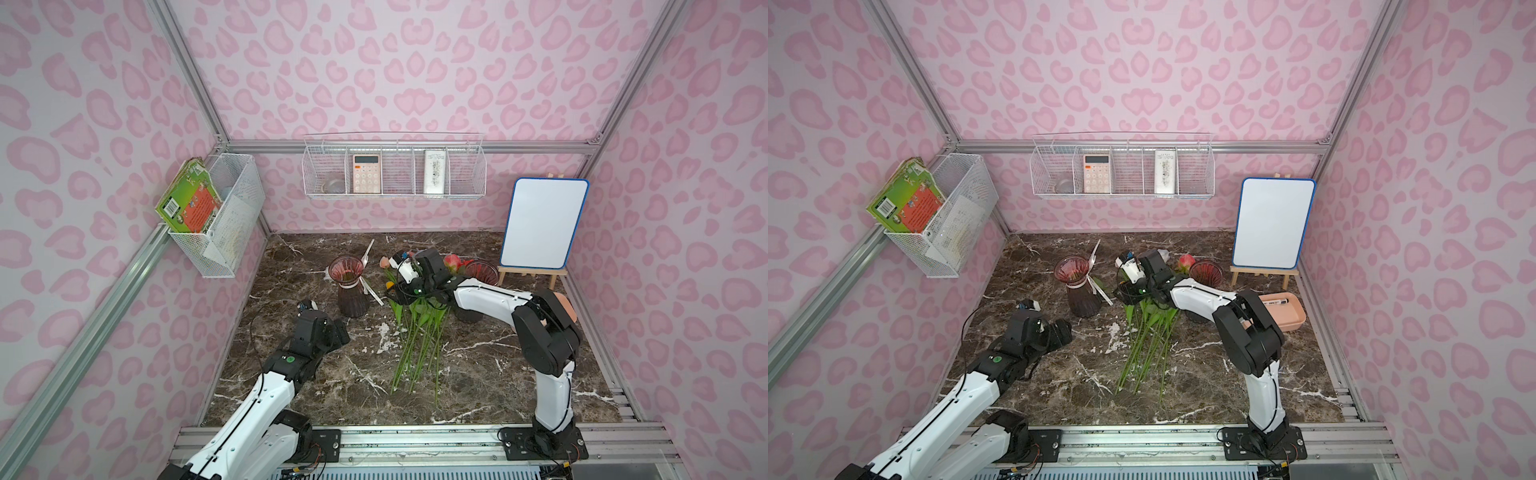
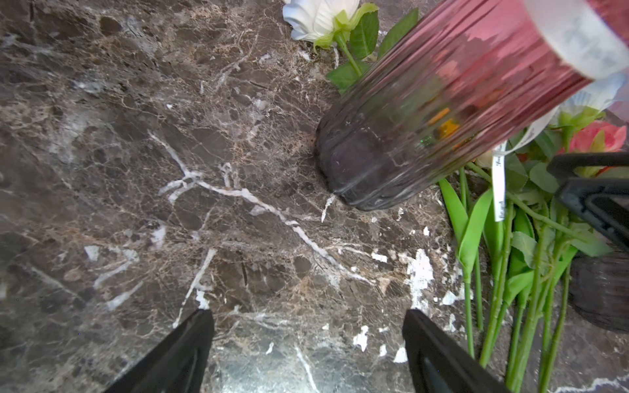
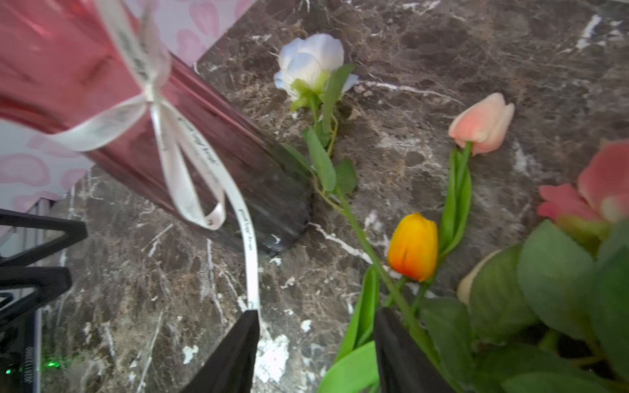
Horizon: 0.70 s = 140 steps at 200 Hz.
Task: Arrange the flowers in different vases according to their variety
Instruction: Pick up the flower at the center of the board.
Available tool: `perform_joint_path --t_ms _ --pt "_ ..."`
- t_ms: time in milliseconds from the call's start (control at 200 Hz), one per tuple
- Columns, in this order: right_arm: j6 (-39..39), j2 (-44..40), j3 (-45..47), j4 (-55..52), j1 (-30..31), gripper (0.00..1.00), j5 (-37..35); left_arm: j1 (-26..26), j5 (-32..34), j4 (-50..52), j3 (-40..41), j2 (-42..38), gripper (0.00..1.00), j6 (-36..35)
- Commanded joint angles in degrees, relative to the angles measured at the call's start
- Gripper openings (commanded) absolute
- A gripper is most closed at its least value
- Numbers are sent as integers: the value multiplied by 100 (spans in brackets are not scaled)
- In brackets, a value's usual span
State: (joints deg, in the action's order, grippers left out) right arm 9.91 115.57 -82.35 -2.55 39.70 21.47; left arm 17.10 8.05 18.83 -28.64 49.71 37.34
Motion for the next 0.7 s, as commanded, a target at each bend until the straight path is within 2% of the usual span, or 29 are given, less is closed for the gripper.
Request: perform_joint_path --t_ms 0,335,695 --pt "-497 325 -620 -1270 -13 52 -514 -11 153 -84 -32 21 92 -114" --pt "-989 1423 -2248 -2662 41 37 -1060 -14 144 -40 -102 7 92 -183" --pt "-1226 1797 -2616 -2970 220 37 -1280 -5 55 -107 -104 91 92 -201"
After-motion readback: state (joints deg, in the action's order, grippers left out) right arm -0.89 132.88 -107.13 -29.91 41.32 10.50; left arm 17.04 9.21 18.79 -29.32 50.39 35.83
